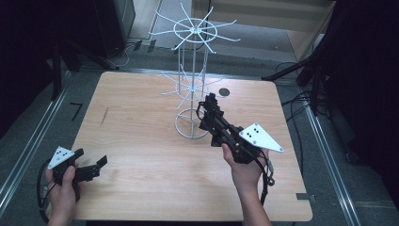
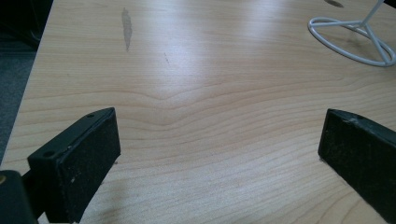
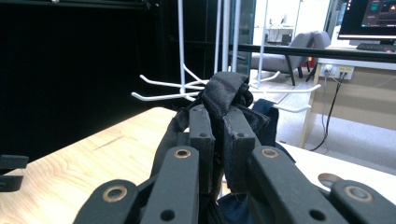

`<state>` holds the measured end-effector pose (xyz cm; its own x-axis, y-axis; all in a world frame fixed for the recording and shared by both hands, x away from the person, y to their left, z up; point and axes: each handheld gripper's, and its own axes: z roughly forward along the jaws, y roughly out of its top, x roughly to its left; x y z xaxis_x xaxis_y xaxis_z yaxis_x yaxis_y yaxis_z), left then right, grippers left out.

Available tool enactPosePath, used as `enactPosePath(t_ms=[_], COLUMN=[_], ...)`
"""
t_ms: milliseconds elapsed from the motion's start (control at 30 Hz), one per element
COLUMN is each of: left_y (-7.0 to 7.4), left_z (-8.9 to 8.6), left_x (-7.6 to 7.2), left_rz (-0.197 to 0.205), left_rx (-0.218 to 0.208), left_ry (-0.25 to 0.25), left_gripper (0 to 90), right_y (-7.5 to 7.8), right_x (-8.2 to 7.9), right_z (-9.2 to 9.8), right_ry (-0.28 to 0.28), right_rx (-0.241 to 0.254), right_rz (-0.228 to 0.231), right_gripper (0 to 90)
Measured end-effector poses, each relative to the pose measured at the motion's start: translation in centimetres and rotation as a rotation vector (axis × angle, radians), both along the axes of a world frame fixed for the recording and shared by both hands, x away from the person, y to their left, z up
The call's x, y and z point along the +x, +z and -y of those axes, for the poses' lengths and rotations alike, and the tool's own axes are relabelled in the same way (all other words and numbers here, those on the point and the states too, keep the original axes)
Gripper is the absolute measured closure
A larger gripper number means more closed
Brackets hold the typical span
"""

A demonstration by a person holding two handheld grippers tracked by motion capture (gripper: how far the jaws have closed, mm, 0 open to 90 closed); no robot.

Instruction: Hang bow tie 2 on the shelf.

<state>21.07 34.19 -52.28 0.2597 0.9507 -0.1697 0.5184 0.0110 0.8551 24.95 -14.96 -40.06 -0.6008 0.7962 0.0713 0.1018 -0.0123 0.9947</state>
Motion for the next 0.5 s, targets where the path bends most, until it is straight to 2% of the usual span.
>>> enactPosePath(t_ms=[300,500], left_y=[0.0,0.0], left_z=[0.0,0.0], left_x=[0.0,0.0], left_rz=[0.002,0.001], left_rx=[-0.001,-0.001], left_ry=[0.002,0.001], left_gripper=[0.0,0.0], right_y=[-0.9,-1.5], right_x=[0.9,1.4], right_z=[0.3,-0.2], right_ry=[-0.016,-0.014], right_rx=[0.005,-0.006], right_rz=[-0.025,-0.046], right_gripper=[85.1,85.1])
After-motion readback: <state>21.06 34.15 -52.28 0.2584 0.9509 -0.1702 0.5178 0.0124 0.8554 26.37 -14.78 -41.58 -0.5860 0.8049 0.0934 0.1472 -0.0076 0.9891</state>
